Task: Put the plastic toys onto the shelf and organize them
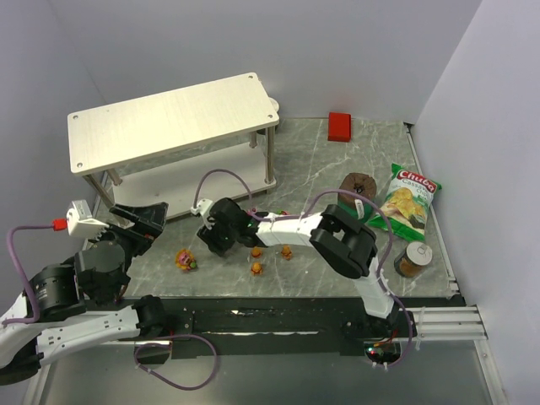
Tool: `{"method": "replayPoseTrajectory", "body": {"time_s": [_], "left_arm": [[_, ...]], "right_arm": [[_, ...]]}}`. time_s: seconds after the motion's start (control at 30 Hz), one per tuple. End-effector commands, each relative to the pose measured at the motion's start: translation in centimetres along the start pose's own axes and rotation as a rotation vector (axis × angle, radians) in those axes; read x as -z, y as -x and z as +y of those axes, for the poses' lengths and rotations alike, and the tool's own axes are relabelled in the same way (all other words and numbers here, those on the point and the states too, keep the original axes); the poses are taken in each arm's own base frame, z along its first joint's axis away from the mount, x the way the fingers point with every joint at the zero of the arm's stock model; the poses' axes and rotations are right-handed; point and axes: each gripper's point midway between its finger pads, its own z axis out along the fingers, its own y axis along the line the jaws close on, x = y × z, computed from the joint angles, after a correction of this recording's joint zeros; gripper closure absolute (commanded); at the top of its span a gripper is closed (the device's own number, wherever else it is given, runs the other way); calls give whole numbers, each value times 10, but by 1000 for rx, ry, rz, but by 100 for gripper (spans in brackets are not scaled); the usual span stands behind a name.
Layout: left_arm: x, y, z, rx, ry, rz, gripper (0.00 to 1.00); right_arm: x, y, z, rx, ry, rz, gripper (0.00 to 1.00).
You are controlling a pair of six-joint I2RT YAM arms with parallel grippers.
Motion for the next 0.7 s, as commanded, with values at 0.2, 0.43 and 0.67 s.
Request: {"method": "replayPoseTrajectory", "body": {"time_s": [0.2, 0.43, 0.67], "left_arm": [[-6, 2, -8, -24, 2, -43, 4], [-10, -1, -11, -45, -3, -55, 4], [-12, -7, -12, -59, 0, -46, 4]], "right_arm": [[141, 122, -36, -126, -304, -193, 100], [245, 172, -57, -214, -481, -296, 100], [329, 230, -79, -264, -594, -456, 98]]}}
